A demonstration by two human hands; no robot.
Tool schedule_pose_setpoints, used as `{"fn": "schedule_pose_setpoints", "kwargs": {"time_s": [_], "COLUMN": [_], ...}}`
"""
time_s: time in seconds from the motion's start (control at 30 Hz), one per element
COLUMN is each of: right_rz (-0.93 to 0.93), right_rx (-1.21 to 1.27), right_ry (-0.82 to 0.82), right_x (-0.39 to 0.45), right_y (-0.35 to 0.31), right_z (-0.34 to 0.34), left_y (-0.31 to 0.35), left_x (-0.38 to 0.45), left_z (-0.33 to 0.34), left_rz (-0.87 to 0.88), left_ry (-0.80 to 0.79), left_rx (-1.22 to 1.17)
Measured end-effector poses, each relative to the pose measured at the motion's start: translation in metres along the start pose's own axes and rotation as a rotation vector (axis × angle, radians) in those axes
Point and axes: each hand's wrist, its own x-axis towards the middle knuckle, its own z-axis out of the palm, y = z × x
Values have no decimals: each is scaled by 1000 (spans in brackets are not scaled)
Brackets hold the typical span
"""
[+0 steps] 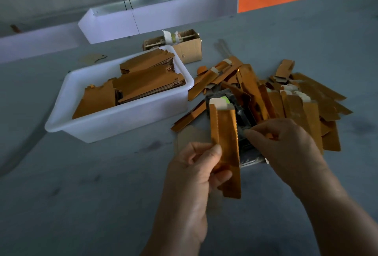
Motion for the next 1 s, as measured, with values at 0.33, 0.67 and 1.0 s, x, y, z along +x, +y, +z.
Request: {"fn": "schedule_pose_setpoints", "kwargs": {"time_s": [0.33, 0.67, 1.0], "right_rz": [118, 242, 59], "right_rx": [159, 606, 121], "right_ry": [-112, -11, 132], "right_x": [3, -11, -24], "right_y": [-7, 0, 4], "right_z": [1, 6, 14], "left_y": [-9, -13, -12], "left_x": [4, 6, 7], "left_z": [17, 14, 13], "left_rz": [-35, -3, 19], "left_ry": [-22, -59, -79], "left_rx": [-5, -24, -114]}}
